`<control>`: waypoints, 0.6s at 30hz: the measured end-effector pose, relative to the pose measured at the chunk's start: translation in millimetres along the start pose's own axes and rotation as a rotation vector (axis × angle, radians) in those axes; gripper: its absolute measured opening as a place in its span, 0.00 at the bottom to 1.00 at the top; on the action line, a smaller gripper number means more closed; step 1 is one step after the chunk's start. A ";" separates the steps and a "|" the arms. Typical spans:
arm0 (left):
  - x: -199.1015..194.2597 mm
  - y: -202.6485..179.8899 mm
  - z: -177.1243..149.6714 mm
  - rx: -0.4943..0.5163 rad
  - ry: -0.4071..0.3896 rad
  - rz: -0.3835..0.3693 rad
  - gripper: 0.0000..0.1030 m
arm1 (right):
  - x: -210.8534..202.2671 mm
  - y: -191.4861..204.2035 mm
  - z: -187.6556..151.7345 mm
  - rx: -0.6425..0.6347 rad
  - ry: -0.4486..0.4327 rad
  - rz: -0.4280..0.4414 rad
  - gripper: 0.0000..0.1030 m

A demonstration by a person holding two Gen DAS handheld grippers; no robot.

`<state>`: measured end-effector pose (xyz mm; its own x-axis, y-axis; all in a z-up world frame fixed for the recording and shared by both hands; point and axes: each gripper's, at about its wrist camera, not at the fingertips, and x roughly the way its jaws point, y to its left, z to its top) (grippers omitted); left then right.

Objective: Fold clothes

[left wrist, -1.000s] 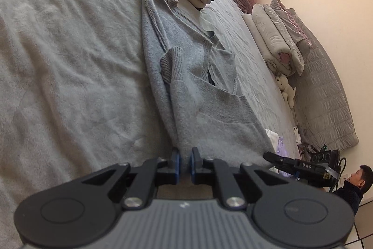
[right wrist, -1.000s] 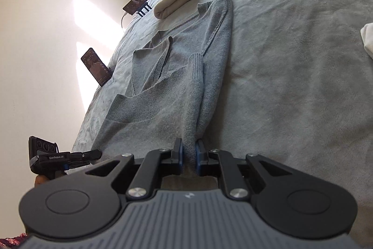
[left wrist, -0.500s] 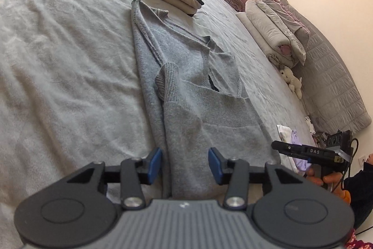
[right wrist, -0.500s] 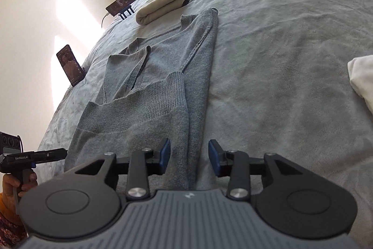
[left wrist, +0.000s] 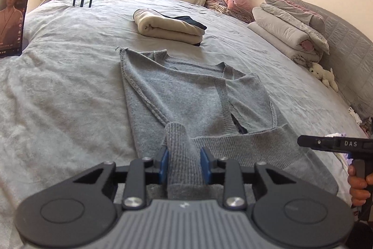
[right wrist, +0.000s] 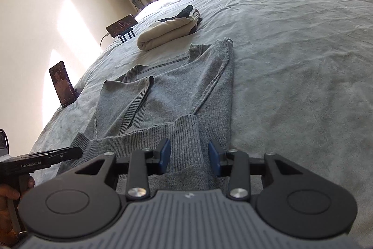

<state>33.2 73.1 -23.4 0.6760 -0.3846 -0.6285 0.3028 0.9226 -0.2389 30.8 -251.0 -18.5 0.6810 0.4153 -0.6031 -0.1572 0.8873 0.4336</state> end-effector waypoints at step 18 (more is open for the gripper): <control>3.9 70.8 -19.8 -0.446 0.007 -0.196 0.16 | -0.2 20.8 -6.3 -0.126 -0.107 -0.013 0.39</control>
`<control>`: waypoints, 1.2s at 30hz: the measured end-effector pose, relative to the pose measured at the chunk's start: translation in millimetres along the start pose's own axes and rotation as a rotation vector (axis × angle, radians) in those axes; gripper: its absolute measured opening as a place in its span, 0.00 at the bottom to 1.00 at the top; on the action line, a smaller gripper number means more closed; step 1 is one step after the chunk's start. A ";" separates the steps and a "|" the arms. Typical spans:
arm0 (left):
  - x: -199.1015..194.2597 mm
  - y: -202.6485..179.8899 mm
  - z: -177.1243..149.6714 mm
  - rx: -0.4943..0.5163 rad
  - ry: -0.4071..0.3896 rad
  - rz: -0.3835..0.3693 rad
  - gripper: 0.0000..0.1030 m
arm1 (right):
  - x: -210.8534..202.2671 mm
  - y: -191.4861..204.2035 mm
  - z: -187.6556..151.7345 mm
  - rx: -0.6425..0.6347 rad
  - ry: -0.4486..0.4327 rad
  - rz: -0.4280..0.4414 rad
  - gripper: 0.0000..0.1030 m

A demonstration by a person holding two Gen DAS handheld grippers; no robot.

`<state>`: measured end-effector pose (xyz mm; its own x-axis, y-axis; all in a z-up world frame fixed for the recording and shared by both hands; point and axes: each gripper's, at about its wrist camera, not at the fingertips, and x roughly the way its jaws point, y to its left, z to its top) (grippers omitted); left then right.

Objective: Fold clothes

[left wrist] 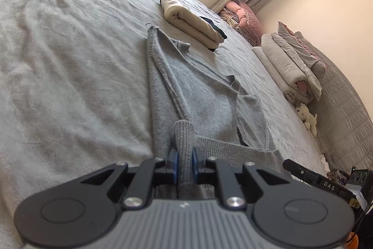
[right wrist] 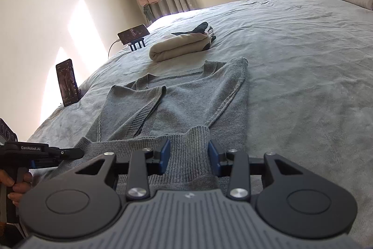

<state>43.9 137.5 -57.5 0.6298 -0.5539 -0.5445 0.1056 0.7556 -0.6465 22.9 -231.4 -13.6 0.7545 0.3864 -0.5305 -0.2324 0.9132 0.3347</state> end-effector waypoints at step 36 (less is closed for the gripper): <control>15.0 -58.1 -20.2 0.495 -0.031 0.109 0.07 | 20.1 32.4 -15.0 -0.286 0.001 -0.049 0.21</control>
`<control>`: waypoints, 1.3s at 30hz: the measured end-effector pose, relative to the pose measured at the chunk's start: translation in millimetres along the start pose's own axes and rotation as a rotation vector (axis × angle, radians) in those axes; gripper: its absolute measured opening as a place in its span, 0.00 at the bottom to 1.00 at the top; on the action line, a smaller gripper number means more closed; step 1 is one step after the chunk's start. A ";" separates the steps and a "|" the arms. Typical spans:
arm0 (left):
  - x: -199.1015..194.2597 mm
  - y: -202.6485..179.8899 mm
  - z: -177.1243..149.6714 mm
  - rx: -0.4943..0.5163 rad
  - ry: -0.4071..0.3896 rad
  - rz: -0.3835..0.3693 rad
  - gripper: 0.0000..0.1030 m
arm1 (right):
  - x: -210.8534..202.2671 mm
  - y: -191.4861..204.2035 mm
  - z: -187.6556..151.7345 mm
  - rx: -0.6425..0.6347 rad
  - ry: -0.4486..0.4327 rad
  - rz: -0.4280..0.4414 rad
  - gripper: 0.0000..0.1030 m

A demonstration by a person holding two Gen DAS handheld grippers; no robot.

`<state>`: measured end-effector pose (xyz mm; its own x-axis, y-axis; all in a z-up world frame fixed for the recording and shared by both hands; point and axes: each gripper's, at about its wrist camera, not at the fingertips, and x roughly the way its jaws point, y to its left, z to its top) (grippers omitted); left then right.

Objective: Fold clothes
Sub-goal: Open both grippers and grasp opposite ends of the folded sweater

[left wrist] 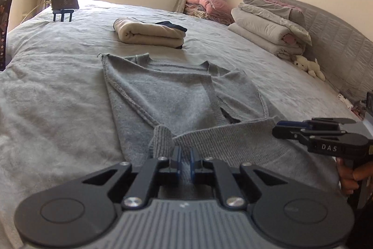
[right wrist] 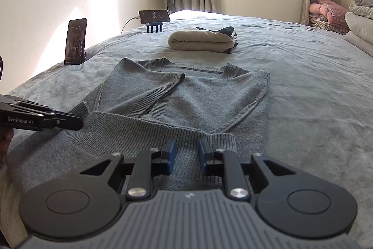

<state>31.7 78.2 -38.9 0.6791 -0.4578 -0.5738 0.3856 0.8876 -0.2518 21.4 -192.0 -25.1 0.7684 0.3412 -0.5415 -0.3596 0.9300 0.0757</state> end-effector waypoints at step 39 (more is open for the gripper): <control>-85.6 -59.4 -51.1 0.745 0.156 -0.058 0.12 | -80.1 23.4 -41.4 -0.577 0.212 0.106 0.15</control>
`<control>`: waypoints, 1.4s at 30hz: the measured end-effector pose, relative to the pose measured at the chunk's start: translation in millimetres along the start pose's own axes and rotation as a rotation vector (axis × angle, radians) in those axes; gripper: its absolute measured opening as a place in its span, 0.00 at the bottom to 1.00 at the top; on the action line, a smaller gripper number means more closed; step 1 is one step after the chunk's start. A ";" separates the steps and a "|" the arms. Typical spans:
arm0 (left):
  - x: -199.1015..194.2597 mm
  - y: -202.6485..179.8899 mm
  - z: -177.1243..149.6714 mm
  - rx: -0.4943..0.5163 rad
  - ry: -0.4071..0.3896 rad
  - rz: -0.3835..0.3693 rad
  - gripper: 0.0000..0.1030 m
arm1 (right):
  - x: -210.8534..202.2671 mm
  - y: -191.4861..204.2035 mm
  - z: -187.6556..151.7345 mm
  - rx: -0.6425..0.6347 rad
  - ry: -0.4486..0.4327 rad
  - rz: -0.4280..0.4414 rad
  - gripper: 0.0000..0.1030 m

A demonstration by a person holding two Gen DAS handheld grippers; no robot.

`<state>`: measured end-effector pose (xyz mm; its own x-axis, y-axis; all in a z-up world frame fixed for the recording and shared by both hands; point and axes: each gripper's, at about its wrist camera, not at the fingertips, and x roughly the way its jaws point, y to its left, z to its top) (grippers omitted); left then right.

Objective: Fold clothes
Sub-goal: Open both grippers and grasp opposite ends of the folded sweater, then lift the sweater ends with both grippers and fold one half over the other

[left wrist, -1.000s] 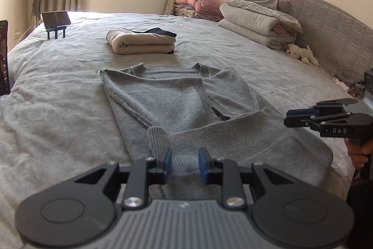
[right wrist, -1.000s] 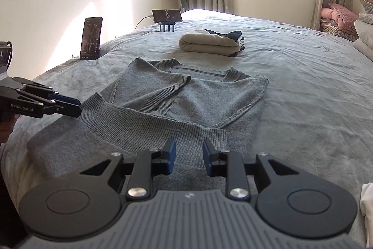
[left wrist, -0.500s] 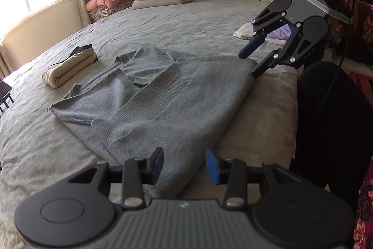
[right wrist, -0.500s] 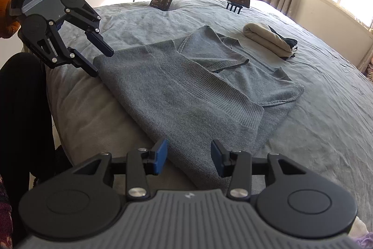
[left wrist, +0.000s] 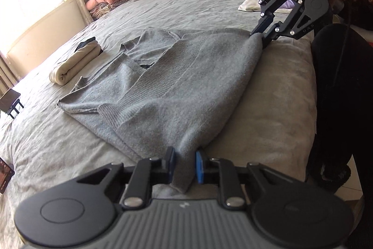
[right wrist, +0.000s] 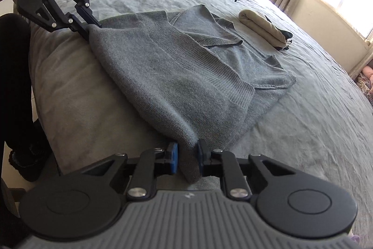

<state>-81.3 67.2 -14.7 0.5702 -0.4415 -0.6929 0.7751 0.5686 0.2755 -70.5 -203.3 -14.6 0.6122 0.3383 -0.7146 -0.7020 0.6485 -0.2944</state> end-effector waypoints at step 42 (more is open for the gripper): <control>149.0 277.5 39.9 -0.847 -0.226 -0.109 0.09 | 140.7 -221.9 102.6 0.520 -0.134 0.029 0.11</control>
<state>229.6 131.5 -14.9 0.6146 -0.5986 -0.5138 0.4167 0.7994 -0.4329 208.7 -229.6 15.2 0.6605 0.4227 -0.6206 -0.4667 0.8785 0.1016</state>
